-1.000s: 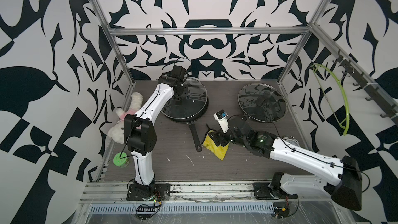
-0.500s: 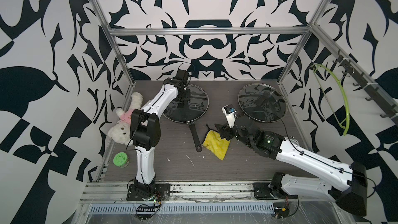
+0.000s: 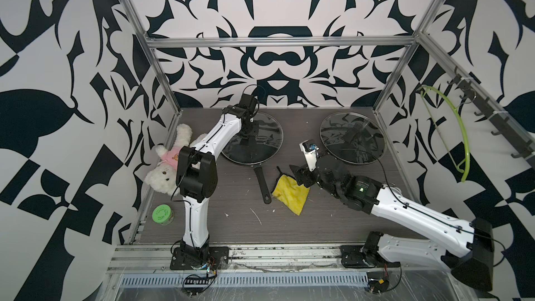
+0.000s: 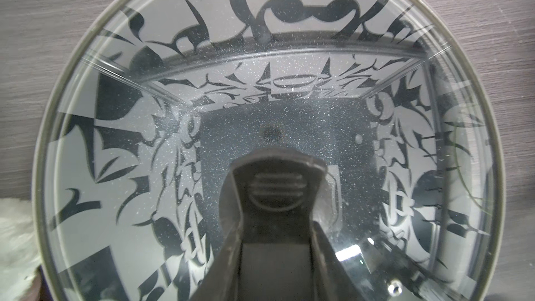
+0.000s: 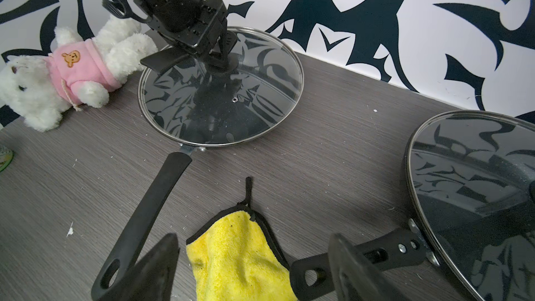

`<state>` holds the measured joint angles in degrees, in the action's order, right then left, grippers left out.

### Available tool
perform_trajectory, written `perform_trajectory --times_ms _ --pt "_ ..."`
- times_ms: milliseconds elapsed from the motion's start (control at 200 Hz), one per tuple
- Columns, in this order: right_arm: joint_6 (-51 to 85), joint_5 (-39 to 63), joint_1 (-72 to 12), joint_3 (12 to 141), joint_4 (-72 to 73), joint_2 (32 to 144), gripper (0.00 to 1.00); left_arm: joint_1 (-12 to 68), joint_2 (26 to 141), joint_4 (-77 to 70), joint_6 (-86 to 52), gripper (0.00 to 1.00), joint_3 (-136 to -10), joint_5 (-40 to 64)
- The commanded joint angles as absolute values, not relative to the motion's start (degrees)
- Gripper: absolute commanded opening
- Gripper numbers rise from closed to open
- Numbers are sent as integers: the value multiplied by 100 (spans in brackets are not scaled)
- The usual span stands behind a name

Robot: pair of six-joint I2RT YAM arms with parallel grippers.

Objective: Wipe the pot lid with a cloth
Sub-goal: Place the pot lid on the cooking pot.

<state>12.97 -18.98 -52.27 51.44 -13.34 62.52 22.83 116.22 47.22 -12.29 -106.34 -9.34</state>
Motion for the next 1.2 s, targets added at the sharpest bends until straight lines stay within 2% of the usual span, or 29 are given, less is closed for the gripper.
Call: perform_trajectory --times_ms 0,275,610,770,815,900,1020,1135,1195 --pt "1345 -2039 -5177 5221 -1121 6101 83 2275 11563 4569 -1092 0 -10824 -1209" --pt "1360 -1943 -5137 5265 -1107 6195 83 2124 11400 4319 -1203 0 -10392 -1176" --pt "1468 -2004 -5117 5250 -1145 6179 82 2034 11530 4360 -1161 0 -10477 -1098" --pt "1516 -2096 -5109 5264 -1134 6188 82 2039 11449 4570 -1110 14 -10471 -905" --pt "1538 -2141 -5098 5265 -1126 6176 81 2038 11382 4650 -1107 13 -10445 -932" --pt "1582 -2179 -5044 5267 -1116 6161 81 2039 11265 4825 -1117 3 -10385 -973" --pt "1615 -2155 -4975 5264 -1101 6161 81 2039 11215 4910 -1099 3 -10391 -1038" --pt "1658 -2122 -4927 5265 -1098 6187 80 2039 11316 4954 -1059 9 -10460 -1119" --pt "1676 -2093 -4922 5258 -1099 6183 80 2039 11380 4988 -1064 18 -10524 -1143"
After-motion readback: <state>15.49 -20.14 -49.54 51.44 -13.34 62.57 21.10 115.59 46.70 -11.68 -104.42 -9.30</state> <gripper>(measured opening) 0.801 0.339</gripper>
